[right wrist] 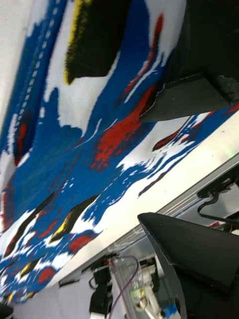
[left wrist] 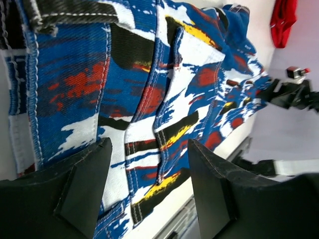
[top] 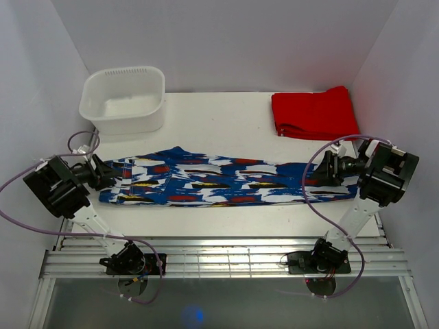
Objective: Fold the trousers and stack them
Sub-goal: Fold the trousers
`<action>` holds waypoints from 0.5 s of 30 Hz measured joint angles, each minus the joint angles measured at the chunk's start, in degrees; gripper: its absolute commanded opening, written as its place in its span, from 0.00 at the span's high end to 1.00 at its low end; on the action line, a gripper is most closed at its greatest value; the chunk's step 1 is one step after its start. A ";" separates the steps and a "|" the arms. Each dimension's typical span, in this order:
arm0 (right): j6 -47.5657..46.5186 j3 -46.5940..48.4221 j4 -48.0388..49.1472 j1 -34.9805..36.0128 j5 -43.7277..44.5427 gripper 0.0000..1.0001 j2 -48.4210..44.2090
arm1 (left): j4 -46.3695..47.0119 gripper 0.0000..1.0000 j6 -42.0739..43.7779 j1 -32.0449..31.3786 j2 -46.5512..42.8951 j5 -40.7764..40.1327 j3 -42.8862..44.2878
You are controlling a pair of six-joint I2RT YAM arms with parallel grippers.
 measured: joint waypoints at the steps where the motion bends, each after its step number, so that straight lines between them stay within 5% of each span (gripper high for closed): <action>1: -0.98 0.02 -0.76 -0.02 1.25 0.20 -0.61 | -1.09 0.27 2.03 0.00 -0.17 -0.37 0.72; 15: 2.36 5.01 8.85 -2.82 32.24 0.22 -15.30 | -0.20 0.21 9.88 -8.02 -23.08 -5.64 -6.99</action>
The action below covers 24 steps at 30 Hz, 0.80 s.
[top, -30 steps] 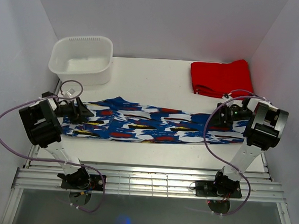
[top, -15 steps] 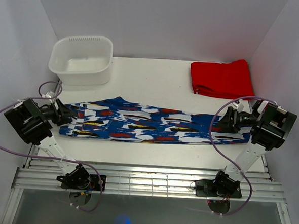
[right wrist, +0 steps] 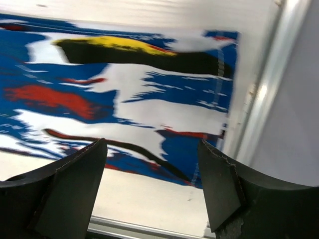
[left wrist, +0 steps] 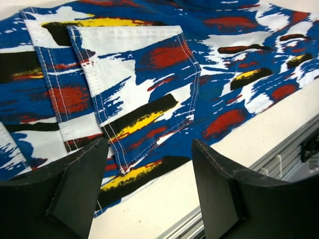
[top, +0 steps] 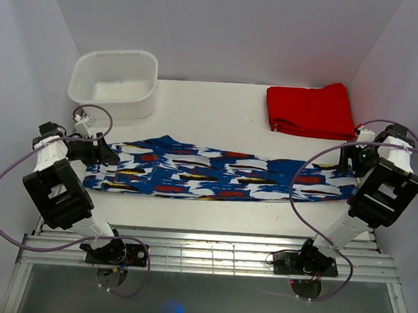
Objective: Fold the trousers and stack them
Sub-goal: Fold the trousers
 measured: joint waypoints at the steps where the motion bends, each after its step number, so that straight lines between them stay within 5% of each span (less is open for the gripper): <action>1: 0.11 -0.17 0.90 -0.68 1.81 0.22 0.79 | 1.09 0.20 -0.35 -1.11 -0.46 -0.50 -0.92; 14: -0.72 -3.89 6.05 -4.09 9.57 0.24 7.17 | 12.24 0.32 -9.62 -4.24 8.85 -15.96 -4.00; 17: -1.66 -4.63 6.23 -4.09 9.53 0.30 7.34 | 12.20 0.32 -10.21 -3.89 9.55 -16.33 -3.17; 24: -2.32 -3.82 4.59 -4.17 5.95 0.64 8.35 | 12.31 0.31 -10.91 -3.23 10.14 -16.39 -2.43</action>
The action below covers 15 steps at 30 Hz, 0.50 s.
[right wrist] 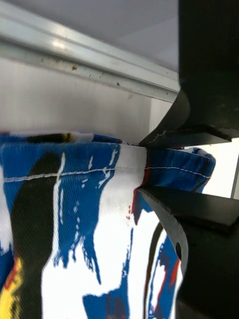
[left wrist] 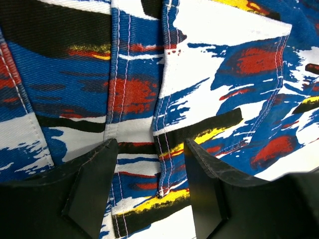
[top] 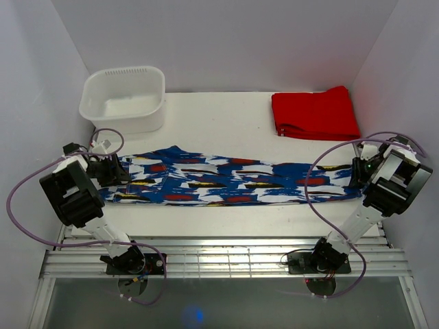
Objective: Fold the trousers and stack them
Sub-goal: Fold the trousers
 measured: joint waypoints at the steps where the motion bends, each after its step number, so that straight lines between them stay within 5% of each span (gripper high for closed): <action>1: -0.15 0.39 -0.74 -0.17 -1.11 0.67 0.37 | 0.00 0.31 -0.13 0.02 0.00 0.02 0.00; 4: -0.87 1.07 -3.04 -0.35 -4.31 0.92 1.29 | 0.17 0.31 -0.22 0.13 0.00 0.07 0.13; 11: -1.40 4.24 -11.30 -1.05 -10.43 0.92 1.86 | 0.55 0.23 -0.13 0.55 -0.13 0.33 0.37; 14: -2.34 8.04 -15.15 -1.31 -14.03 0.92 0.57 | 0.07 0.13 0.50 0.55 -0.83 1.20 0.37; 15: -2.40 9.60 -16.81 -1.33 -15.69 0.92 -0.24 | -0.07 0.02 0.85 0.55 -1.14 1.29 0.35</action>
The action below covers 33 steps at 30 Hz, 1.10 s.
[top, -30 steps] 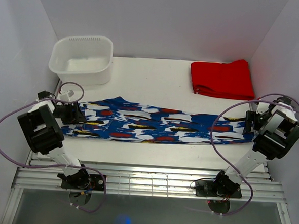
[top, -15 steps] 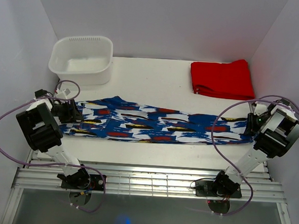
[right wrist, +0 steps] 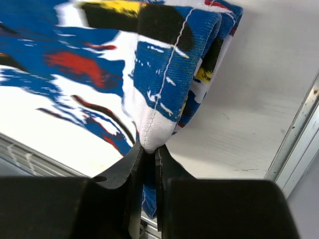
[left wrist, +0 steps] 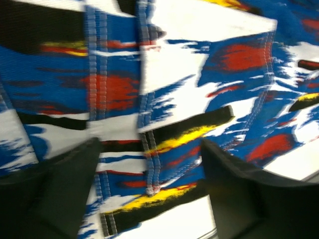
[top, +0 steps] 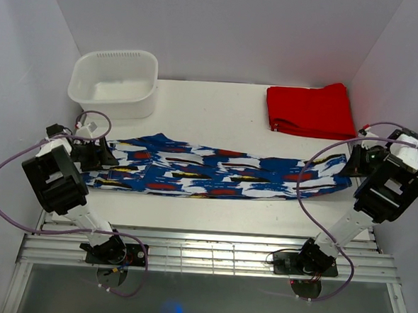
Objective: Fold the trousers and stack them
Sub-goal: Fold the trousers
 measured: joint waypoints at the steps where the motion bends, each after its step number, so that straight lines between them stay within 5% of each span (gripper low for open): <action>1: 0.02 1.53 -1.44 0.02 -1.75 0.92 -0.94 | -0.11 0.02 0.57 0.00 -0.39 0.26 -0.04; 7: 0.70 6.25 -5.86 4.39 -12.90 0.92 -8.41 | -0.39 0.02 2.05 0.28 -4.92 0.72 -0.81; 12: 6.01 -0.04 -2.03 17.84 -22.23 0.92 -13.46 | 0.09 0.02 2.29 0.39 -6.40 1.60 -1.70; 20: 29.27 -12.96 24.22 44.52 -25.86 0.92 -17.14 | 1.20 0.02 0.44 0.37 -5.31 0.63 -4.74; 33: 53.46 -16.70 56.87 65.66 -18.45 0.92 -8.31 | 5.88 0.02 -3.54 0.20 -6.45 -1.70 -7.67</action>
